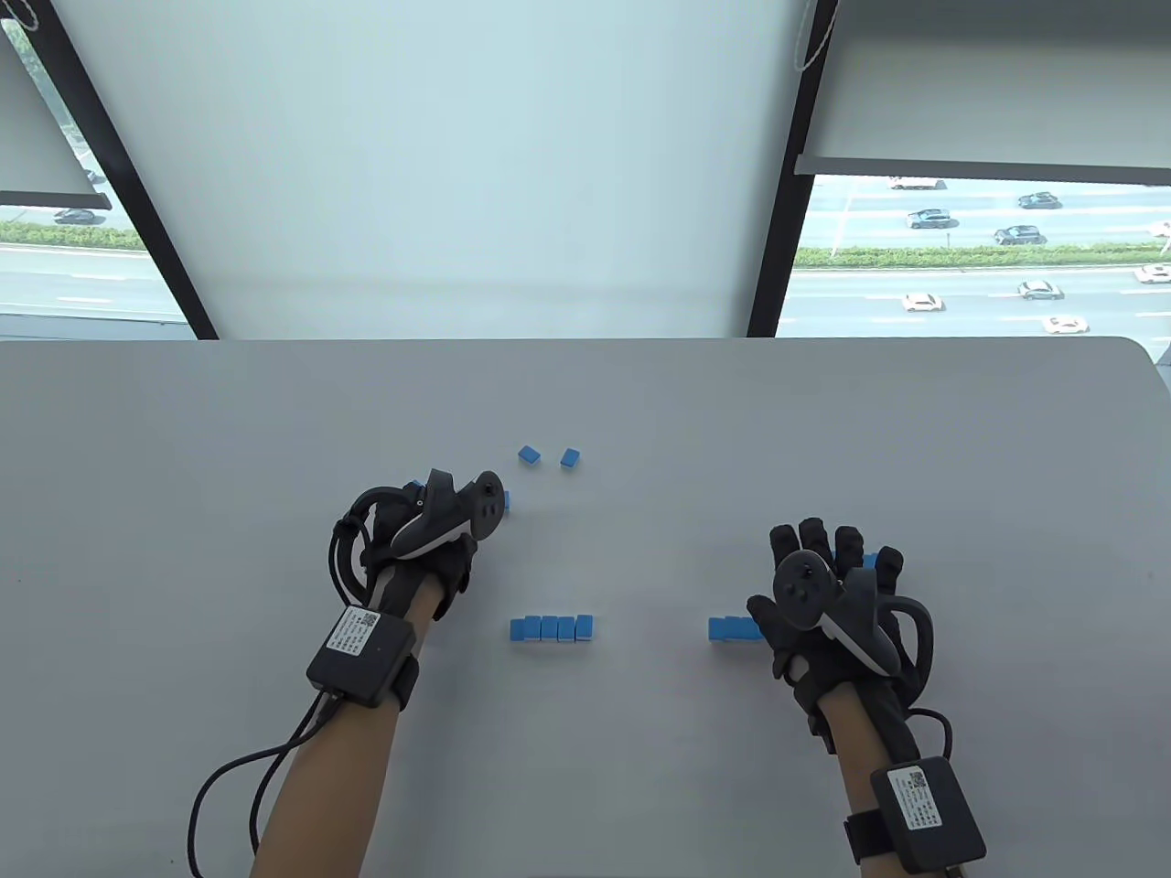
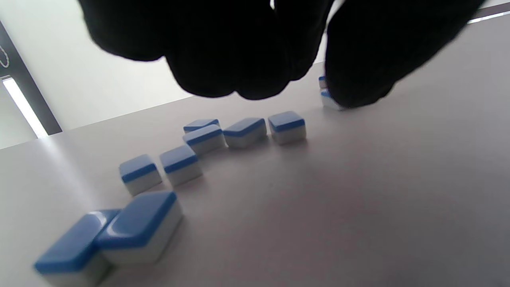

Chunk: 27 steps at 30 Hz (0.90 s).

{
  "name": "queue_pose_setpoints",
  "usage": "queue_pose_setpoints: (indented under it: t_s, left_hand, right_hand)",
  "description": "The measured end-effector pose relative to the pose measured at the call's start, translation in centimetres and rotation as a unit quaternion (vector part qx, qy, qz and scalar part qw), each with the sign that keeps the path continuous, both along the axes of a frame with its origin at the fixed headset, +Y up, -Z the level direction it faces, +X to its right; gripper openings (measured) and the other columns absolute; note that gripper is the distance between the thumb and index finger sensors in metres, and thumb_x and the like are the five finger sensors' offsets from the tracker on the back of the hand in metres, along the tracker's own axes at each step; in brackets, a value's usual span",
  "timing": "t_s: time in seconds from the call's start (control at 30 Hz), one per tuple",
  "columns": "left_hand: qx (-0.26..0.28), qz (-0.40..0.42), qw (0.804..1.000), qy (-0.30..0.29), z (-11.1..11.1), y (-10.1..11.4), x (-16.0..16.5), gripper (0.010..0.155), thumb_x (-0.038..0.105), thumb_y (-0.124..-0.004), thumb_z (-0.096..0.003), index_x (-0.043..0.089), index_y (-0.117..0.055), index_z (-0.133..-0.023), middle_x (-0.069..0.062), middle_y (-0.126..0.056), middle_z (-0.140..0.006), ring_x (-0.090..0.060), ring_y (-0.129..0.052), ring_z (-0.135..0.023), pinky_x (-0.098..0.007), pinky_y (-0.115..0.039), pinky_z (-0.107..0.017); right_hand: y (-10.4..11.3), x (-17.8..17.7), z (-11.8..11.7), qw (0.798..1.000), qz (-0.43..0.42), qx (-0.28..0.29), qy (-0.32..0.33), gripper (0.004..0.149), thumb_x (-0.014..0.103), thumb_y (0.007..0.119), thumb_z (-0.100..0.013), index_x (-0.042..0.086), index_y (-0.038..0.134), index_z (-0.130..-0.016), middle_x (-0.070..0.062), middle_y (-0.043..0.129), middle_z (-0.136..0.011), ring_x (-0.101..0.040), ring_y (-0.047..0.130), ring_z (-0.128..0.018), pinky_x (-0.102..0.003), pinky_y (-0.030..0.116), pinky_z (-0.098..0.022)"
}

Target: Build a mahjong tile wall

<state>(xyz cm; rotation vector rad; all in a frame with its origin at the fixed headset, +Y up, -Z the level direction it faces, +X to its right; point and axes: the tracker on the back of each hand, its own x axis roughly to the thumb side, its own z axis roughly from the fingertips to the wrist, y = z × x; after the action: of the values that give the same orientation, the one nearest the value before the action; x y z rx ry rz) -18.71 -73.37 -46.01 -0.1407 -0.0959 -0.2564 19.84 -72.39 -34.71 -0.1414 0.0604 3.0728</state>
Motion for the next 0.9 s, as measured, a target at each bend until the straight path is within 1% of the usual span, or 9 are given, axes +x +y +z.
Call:
queue_pose_setpoints:
  t_s: [0.2, 0.3, 0.4, 0.47, 0.53, 0.6, 0.7, 0.8, 0.9]
  left_hand:
    - [-0.005, -0.035, 0.999, 0.017, -1.1, -1.2, 0.0, 0.064, 0.049, -0.087, -0.0394, 0.036, -0.068, -0.099, 0.007, -0.087, -0.08, -0.022, -0.089, -0.067, -0.053, -0.074, -0.059]
    - [-0.004, -0.049, 0.999, 0.02, -1.3, -1.4, 0.1, 0.061, 0.047, -0.088, -0.0398, 0.036, -0.071, -0.097, 0.008, -0.087, -0.078, -0.021, -0.089, -0.065, -0.053, -0.074, -0.059]
    - [-0.003, -0.056, 0.998, 0.023, -1.4, -1.8, 0.1, 0.055, 0.046, -0.087, -0.0399, 0.037, -0.075, -0.093, 0.009, -0.087, -0.076, -0.02, -0.09, -0.064, -0.052, -0.074, -0.058]
    - [-0.001, -0.042, 0.999, 0.028, -1.4, -1.9, 0.0, 0.055, 0.045, -0.087, -0.0397, 0.036, -0.075, -0.093, 0.009, -0.088, -0.074, -0.02, -0.09, -0.063, -0.052, -0.074, -0.057]
    - [-0.01, -0.044, 0.999, 0.029, -1.2, -1.7, -0.1, 0.056, 0.046, -0.088, -0.0394, 0.033, -0.076, -0.092, 0.009, -0.088, -0.075, -0.02, -0.09, -0.063, -0.052, -0.074, -0.058]
    - [-0.018, -0.044, 0.998, 0.029, -0.6, -1.4, -0.2, 0.057, 0.047, -0.087, -0.04, 0.031, -0.075, -0.093, 0.008, -0.086, -0.077, -0.02, -0.089, -0.065, -0.052, -0.073, -0.058]
    - [-0.01, -0.026, 0.999, 0.018, 0.8, -0.5, -0.4, 0.058, 0.046, -0.086, -0.0404, 0.03, -0.072, -0.095, 0.008, -0.084, -0.079, -0.021, -0.087, -0.066, -0.053, -0.072, -0.059]
    - [0.004, -0.004, 1.0, 0.002, 2.7, 0.5, -0.5, 0.059, 0.046, -0.085, -0.0406, 0.03, -0.071, -0.096, 0.007, -0.083, -0.08, -0.021, -0.087, -0.067, -0.053, -0.072, -0.059]
    - [0.028, 0.015, 0.999, -0.026, 5.2, 1.7, -0.4, 0.06, 0.046, -0.085, -0.0405, 0.029, -0.07, -0.096, 0.007, -0.083, -0.081, -0.021, -0.087, -0.068, -0.053, -0.072, -0.059]
  right_hand:
    - [0.0, 0.0, 0.0, 1.0, 0.0, 0.0, 0.004, 0.08, 0.064, 0.07, -0.044, 0.038, 0.031, -0.108, 0.006, 0.025, -0.118, -0.036, 0.022, -0.107, -0.063, 0.013, -0.069]
    - [0.0, -0.1, -0.1, 1.0, 0.0, 0.001, 0.006, 0.08, 0.064, 0.07, -0.044, 0.038, 0.031, -0.108, 0.006, 0.025, -0.118, -0.036, 0.023, -0.107, -0.063, 0.013, -0.069]
    - [0.0, -0.1, -0.1, 1.0, 0.0, 0.001, 0.006, 0.08, 0.064, 0.07, -0.044, 0.038, 0.031, -0.108, 0.006, 0.025, -0.118, -0.036, 0.023, -0.107, -0.063, 0.013, -0.069]
    - [0.0, -0.1, -0.1, 1.0, 0.0, 0.002, 0.006, 0.08, 0.064, 0.07, -0.044, 0.038, 0.031, -0.108, 0.006, 0.025, -0.118, -0.036, 0.023, -0.107, -0.063, 0.013, -0.069]
    - [0.0, -0.1, 0.0, 1.0, -0.001, 0.002, 0.006, 0.08, 0.064, 0.07, -0.044, 0.038, 0.031, -0.108, 0.006, 0.025, -0.118, -0.036, 0.023, -0.107, -0.063, 0.013, -0.069]
    - [0.0, -0.1, -0.1, 1.0, -0.002, 0.003, 0.006, 0.08, 0.064, 0.07, -0.043, 0.038, 0.031, -0.108, 0.006, 0.025, -0.118, -0.036, 0.022, -0.107, -0.063, 0.013, -0.069]
    - [0.0, -0.1, -0.1, 1.0, -0.002, 0.003, 0.006, 0.08, 0.064, 0.07, -0.044, 0.038, 0.031, -0.109, 0.006, 0.025, -0.118, -0.036, 0.023, -0.107, -0.063, 0.013, -0.069]
    - [0.0, -0.1, 0.0, 1.0, -0.003, 0.002, 0.006, 0.08, 0.064, 0.07, -0.044, 0.038, 0.031, -0.108, 0.006, 0.025, -0.118, -0.036, 0.023, -0.107, -0.063, 0.013, -0.069]
    - [0.0, -0.1, 0.0, 1.0, -0.004, 0.003, 0.006, 0.08, 0.064, 0.07, -0.044, 0.038, 0.031, -0.109, 0.006, 0.025, -0.118, -0.036, 0.022, -0.107, -0.063, 0.013, -0.069]
